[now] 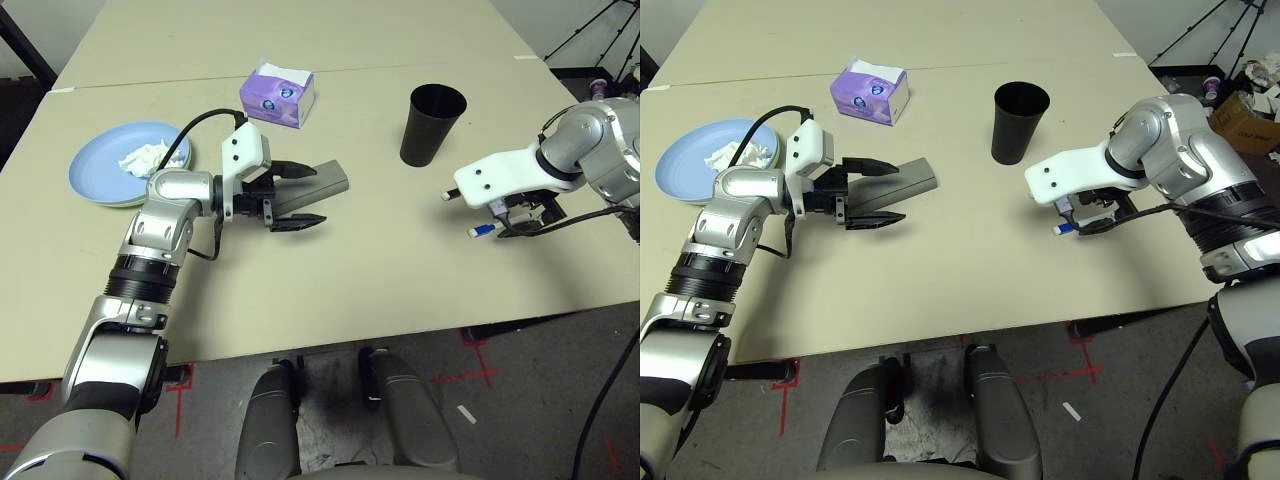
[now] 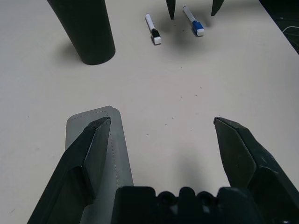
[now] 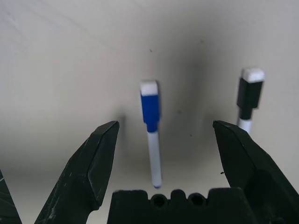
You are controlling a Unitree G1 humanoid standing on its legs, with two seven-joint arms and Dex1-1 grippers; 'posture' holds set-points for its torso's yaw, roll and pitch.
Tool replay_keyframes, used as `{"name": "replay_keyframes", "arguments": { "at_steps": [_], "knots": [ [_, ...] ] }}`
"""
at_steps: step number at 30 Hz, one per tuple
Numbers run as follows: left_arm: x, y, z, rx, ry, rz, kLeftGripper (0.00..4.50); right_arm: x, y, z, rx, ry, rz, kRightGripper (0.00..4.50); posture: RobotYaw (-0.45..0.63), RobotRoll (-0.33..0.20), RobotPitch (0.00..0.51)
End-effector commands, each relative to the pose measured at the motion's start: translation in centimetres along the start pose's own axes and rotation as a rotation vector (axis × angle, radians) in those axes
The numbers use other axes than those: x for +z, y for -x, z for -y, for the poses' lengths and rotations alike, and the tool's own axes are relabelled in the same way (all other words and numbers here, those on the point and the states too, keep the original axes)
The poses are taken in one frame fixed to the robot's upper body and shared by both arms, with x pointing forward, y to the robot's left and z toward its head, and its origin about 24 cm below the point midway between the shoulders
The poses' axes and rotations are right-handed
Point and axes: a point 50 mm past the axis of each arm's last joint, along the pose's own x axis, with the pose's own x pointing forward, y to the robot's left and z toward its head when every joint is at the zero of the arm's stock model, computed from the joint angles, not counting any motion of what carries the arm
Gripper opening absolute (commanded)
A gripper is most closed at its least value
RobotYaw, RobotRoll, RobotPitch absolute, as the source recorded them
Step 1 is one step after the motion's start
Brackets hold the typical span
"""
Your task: Organize and tidy the items on the table.
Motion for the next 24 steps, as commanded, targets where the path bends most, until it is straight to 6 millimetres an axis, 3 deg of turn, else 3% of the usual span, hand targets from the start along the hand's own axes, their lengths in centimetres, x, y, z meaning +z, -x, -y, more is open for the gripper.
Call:
{"name": "replay_keyframes", "arguments": {
  "at_steps": [1, 24],
  "knots": [
    [0.0, -0.1, 0.1, -0.026, -0.013, -0.023, 4.49, 0.0, 0.0, -0.3, -0.013, -0.001, -0.008, 4.50, -0.10, 0.000, 0.207],
    [0.1, 0.3, 0.1, -0.017, -0.014, -0.030, 4.49, 0.3, -1.3, -0.1, 0.076, 0.088, -0.021, 4.50, -0.08, 0.000, 0.217]
  ]
}}
